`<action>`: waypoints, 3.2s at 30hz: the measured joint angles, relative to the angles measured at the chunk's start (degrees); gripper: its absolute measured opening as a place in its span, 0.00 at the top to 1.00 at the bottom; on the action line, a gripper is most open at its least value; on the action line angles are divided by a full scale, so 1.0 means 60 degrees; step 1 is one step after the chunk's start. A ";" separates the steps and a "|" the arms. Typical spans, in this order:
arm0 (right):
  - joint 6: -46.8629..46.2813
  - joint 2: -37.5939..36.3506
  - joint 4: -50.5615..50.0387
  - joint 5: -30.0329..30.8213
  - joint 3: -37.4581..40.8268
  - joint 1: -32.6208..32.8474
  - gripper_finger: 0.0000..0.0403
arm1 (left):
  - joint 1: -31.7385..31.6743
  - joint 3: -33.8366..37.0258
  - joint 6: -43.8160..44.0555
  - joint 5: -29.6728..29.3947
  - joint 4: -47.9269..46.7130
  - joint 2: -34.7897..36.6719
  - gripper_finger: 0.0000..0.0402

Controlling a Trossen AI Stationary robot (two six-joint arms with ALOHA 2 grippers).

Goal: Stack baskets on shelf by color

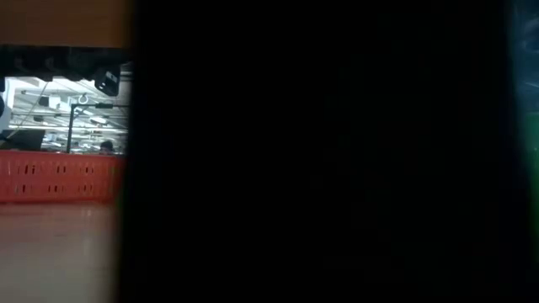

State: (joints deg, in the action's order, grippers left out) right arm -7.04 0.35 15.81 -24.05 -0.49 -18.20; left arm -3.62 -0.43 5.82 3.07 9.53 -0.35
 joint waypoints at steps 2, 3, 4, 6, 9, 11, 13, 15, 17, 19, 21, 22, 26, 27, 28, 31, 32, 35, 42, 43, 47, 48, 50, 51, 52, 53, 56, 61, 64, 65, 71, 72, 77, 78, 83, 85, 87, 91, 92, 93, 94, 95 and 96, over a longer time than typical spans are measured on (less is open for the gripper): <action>-0.0001 0.0001 0.0003 0.0000 0.0000 0.0000 0.97 | 0.0003 0.0002 0.0000 -0.0001 0.0001 -0.0002 1.00; -0.0001 0.0001 0.0004 0.0004 0.0004 0.0000 0.97 | 0.0000 0.0003 0.0000 0.0000 0.0001 -0.0002 1.00; -0.0001 0.0001 0.0000 0.0000 0.0000 0.0000 0.97 | 0.0004 0.0004 0.0000 0.0000 0.0001 -0.0002 1.00; -0.0001 0.0000 0.0000 0.0000 0.0000 0.0000 0.97 | 0.0002 0.0000 0.0000 0.0000 -0.0002 -0.0002 1.00; -0.0001 0.0001 0.0004 0.0000 0.0000 0.0000 0.97 | 0.0001 0.0004 0.0000 0.0000 0.0000 -0.0002 1.00; -0.0001 0.0000 0.0001 0.0000 0.0000 0.0000 0.97 | 0.0002 0.0002 0.0000 0.0000 -0.0002 -0.0002 1.00; -0.0001 -0.0002 0.0002 0.0002 0.0000 0.0000 0.97 | 0.0004 0.0001 0.0000 0.0000 0.0000 0.0000 1.00; -0.0001 0.0000 0.0002 0.0000 0.0000 0.0000 0.97 | 0.0000 0.0004 0.0000 -0.0003 0.0001 0.0000 1.00; 0.0001 0.0001 0.0001 0.0000 0.0000 0.0000 0.97 | 0.0003 0.0003 0.0000 0.0000 0.0001 -0.0002 1.00; -0.0001 0.0000 0.0002 0.0000 0.0000 0.0000 0.97 | 0.0000 0.0000 0.0000 0.0000 0.0001 -0.0002 1.00; -0.0001 0.0000 0.0002 0.0000 0.0000 0.0000 0.97 | 0.0004 0.0000 0.0000 -0.0002 0.0000 -0.0002 1.00; 0.0000 0.0000 0.0001 0.0000 0.0000 0.0000 0.97 | 0.0000 0.0003 0.0000 0.0000 -0.0001 0.0001 1.00; -0.0039 -0.0002 0.0000 0.0000 0.0001 0.0000 0.97 | 0.0003 0.0003 0.0000 -0.0002 0.0000 -0.0002 1.00; -0.0063 0.0001 0.0000 0.0000 0.0000 0.0003 0.97 | 0.0000 0.0001 0.0000 -0.0001 -0.0002 -0.0002 1.00; -0.0047 -0.0002 0.0000 0.0000 0.0000 0.0000 0.97 | 0.0000 0.0000 0.0000 0.0000 0.0000 0.0000 1.00; 0.0245 0.0000 0.0002 0.0000 0.0000 0.0002 0.97 | 0.0003 0.0004 0.0000 -0.0003 0.0000 -0.0002 1.00; 0.0265 0.0001 0.0001 0.0004 0.0001 0.0001 0.97 | 0.0000 0.0000 0.0000 -0.0002 0.0001 -0.0002 1.00; 0.0275 0.0000 0.0002 0.0004 0.0000 0.0002 0.97 | 0.0001 0.0001 0.0000 -0.0003 0.0007 -0.0001 1.00; 0.0290 -0.0002 0.0003 0.0004 0.0000 0.0000 0.97 | 0.0000 -0.0280 0.0380 -0.1424 0.0045 -0.0010 1.00; 0.0290 -0.0001 0.0004 0.0004 0.0000 0.0000 0.97 | 0.0000 -0.0494 0.0551 -0.1594 0.0030 -0.0006 1.00; 0.0681 -0.0001 0.0004 0.0004 0.0000 0.0000 0.97 | 0.0002 -0.1772 0.0055 -0.1605 -0.0993 -0.0227 1.00; 0.0774 -0.0001 0.0004 0.0004 0.0000 0.0000 0.97 | 0.0004 -0.2235 -0.0039 -0.1640 -0.1440 -0.0431 1.00; 0.0816 -0.0002 0.0004 0.0068 0.0000 0.0000 0.97 | 0.0004 -0.3228 -0.0061 -0.1842 -0.2556 -0.0995 1.00; 0.0782 -0.0001 -0.0009 0.0126 0.0000 0.0002 0.97 | 0.0000 -0.3719 -0.0036 -0.1948 -0.3256 -0.1360 1.00; 0.0755 0.0001 -0.0035 0.0180 0.0002 0.0000 0.97 | 0.0000 -0.4220 0.0038 -0.1999 -0.3992 -0.1778 1.00; 0.0754 -0.0001 -0.0073 0.0182 0.0000 0.0000 0.97 | 0.0000 -0.4746 0.0197 -0.2019 -0.4638 -0.2259 1.00; 0.0756 -0.0002 -0.0113 0.0182 0.0000 0.0000 0.97 | 0.0004 -0.6335 0.1031 -0.2204 -0.6399 -0.3746 1.00; 0.0660 0.0001 -0.0113 0.0182 0.0000 0.0000 0.97 | 0.0003 -0.8607 0.3901 -0.2511 -0.9691 -0.6054 1.00; 0.0244 0.0001 -0.0113 0.0308 0.0000 0.0000 0.97 | 0.0004 -0.9490 0.5820 -0.2333 -1.1523 -0.7151 1.00; 0.0147 -0.0002 -0.0113 0.0317 0.0000 0.0000 0.97 | 0.0004 -0.9685 0.6444 -0.2278 -1.1965 -0.7439 1.00; -0.0032 0.0001 -0.0113 0.0321 0.0000 0.0000 0.97 | 0.0015 -0.9901 0.6712 -0.1074 -1.2562 -0.8345 1.00; -0.0031 0.0000 -0.0113 0.0321 0.0001 0.0000 0.97 | 0.0015 -0.9901 0.6642 -0.0871 -1.2525 -0.8421 1.00; -0.0027 -0.0002 -0.0113 0.0321 0.0000 0.0000 0.97 | 0.0011 -0.9905 0.6710 -0.0634 -1.2161 -0.8613 1.00; -0.0031 0.0001 -0.0113 0.0324 0.0000 0.0000 0.97 | 0.0011 -0.9905 0.6714 -0.0694 -1.2159 -0.8637 1.00; -0.0032 -0.0002 -0.0113 0.0324 0.0000 0.0000 0.97 | -0.0001 -0.9905 0.6845 -0.0993 -1.2196 -0.8639 1.00; -0.0032 0.0001 -0.0113 0.0324 0.0000 0.0000 0.97 | 0.0000 -0.9905 0.7447 -0.1018 -1.2352 -0.8640 0.99; -0.0033 -0.0002 -0.0113 0.0324 0.0001 0.0000 0.97 | 0.0000 -0.9905 0.8230 -0.1038 -1.2725 -0.8722 0.97; -0.0034 -0.0002 -0.0113 0.0324 0.0000 0.0000 0.97 | 0.0000 -0.9905 0.9015 -0.1058 -1.3532 -0.9065 0.87; -0.0031 0.0000 -0.0113 0.0324 0.0000 0.0000 0.97 | 0.0000 -0.9905 0.9109 -0.1038 -1.3666 -0.9190 0.85; -0.0031 0.0001 -0.0105 0.0324 0.0000 0.0000 0.97 | 0.0000 -0.9905 0.9194 -0.1019 -1.3716 -0.9294 0.82; -0.0034 0.0000 -0.0095 0.0324 0.0000 0.0000 0.97 | -0.0012 -0.9908 0.9322 -0.1016 -1.3717 -0.9405 0.80; -0.0034 -0.0002 -0.0087 0.0328 0.0000 0.0000 0.97 | -0.0044 -0.9905 0.9617 -0.0996 -1.3692 -0.9517 0.78; -0.0034 0.0001 -0.0084 0.0328 0.0000 0.0000 0.97 | -0.0107 -0.9905 1.0094 -0.0988 -1.3613 -0.9622 0.77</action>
State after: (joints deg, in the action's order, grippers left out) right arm -7.25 0.36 15.31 -22.09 -0.49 -18.20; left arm -4.26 -59.86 66.39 -2.86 -72.15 -58.08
